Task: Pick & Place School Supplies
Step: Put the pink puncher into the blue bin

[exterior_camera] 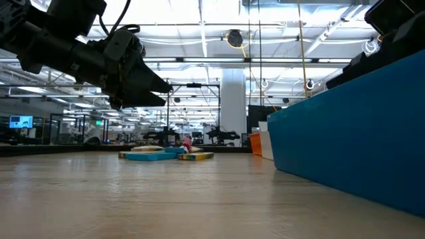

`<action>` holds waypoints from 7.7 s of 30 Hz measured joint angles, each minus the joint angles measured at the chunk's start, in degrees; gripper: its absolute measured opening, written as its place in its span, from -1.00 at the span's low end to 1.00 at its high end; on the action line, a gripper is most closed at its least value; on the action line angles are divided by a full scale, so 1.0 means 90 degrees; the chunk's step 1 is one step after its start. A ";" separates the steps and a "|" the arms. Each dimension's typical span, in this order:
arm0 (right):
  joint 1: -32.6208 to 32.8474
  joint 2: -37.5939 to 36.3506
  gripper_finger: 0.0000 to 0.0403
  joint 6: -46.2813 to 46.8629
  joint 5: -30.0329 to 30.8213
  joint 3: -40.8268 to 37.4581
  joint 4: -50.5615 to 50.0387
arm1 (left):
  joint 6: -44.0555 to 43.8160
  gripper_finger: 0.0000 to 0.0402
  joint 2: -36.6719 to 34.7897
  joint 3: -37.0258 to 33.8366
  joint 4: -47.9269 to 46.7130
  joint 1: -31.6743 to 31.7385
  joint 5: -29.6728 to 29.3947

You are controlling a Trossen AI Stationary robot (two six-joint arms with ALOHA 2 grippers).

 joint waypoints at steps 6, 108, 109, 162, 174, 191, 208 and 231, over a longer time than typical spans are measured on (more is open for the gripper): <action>0.0000 -0.0065 0.02 -0.0628 -0.0006 0.0000 0.0796 | 0.0044 0.36 0.0000 0.0000 0.0000 0.0001 -0.0002; -0.3876 -0.2645 -0.03 -0.2043 -0.1734 0.0726 -0.2131 | -0.0315 -0.57 0.2866 0.4214 -0.5089 0.3324 0.0962; -0.3876 -0.2645 -0.03 -0.2043 -0.1734 0.0726 -0.2131 | -0.0210 -0.60 0.2866 0.4214 -0.5040 0.3317 0.0962; -0.3878 -0.1652 -0.03 -0.1937 -0.1729 0.0721 -0.0992 | 0.2390 -0.75 -0.0211 0.1163 0.1341 0.2237 0.5517; -0.3915 0.0547 -0.03 -0.2274 -0.2244 0.0768 0.2350 | 0.2870 -0.75 -0.0207 0.1167 0.1599 0.1872 0.4871; -0.3957 0.2275 0.13 -0.1638 -0.3389 0.2313 0.1835 | 0.3222 -0.74 0.0012 0.1262 0.1814 0.1533 0.4642; -0.3946 0.2353 0.43 -0.1190 -0.3356 0.2612 0.1803 | 0.3311 -0.74 0.1403 0.2390 0.1644 0.1496 0.4422; -0.3946 0.2351 -0.15 -0.1360 -0.3372 0.2608 0.1514 | 0.3238 -0.74 0.1498 0.2511 0.1508 0.1511 0.4418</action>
